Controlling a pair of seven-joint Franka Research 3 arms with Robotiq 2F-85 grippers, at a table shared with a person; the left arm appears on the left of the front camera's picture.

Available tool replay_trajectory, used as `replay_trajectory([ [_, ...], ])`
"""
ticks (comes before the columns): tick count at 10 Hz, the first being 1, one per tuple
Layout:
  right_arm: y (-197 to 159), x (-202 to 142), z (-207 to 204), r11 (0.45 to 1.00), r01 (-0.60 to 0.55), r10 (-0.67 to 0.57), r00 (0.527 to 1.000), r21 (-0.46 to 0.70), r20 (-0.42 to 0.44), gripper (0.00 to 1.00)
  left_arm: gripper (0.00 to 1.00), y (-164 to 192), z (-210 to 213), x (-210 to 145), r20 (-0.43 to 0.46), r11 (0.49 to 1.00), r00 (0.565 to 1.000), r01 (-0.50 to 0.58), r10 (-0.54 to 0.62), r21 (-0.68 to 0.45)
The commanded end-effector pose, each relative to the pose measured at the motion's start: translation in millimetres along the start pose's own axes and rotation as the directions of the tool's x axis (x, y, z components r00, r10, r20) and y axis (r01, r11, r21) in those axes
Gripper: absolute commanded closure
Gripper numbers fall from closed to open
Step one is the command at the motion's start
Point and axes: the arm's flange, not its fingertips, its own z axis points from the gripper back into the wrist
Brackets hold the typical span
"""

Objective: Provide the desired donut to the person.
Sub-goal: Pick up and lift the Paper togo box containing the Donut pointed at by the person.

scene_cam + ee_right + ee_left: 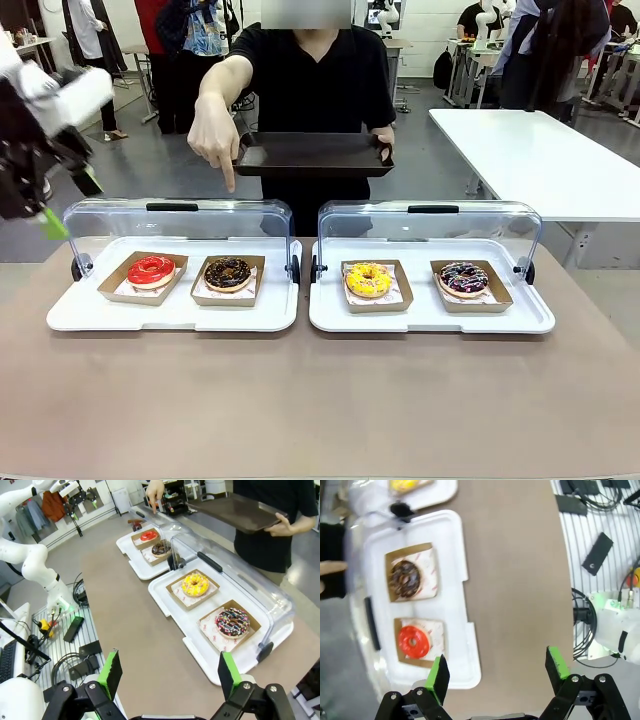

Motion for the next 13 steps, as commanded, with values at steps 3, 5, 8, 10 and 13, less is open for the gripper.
replay_trajectory([
  [3, -1, 0, 0, 1.0, -0.005, 0.005, 1.0, 0.009, 0.02, 0.0, 0.0, 2, -79, 34, -0.123, 0.999, 0.992, 0.036, -0.039, -0.026],
  [5, -1, 0, 0, 1.0, -0.005, 0.005, 1.0, 0.009, 0.02, 0.0, 0.0, 25, -122, 40, -0.176, 1.0, 0.984, 0.029, -0.027, 0.01],
  [8, -1, 0, 0, 1.0, -0.005, 0.005, 1.0, 0.009, 0.02, 0.0, 0.0, 66, -166, 39, -0.176, 1.0, 0.984, 0.019, -0.015, 0.024],
  [10, -1, 0, 0, 1.0, -0.005, 0.005, 1.0, 0.009, 0.02, 0.0, 0.0, 79, -170, 31, -0.087, 0.999, 0.995, 0.038, -0.038, -0.002],
  [13, -1, 0, 0, 1.0, -0.005, 0.005, 1.0, 0.009, 0.02, 0.0, 0.0, 74, -179, 31, -0.143, 1.0, 0.989, 0.024, -0.022, 0.009],
])
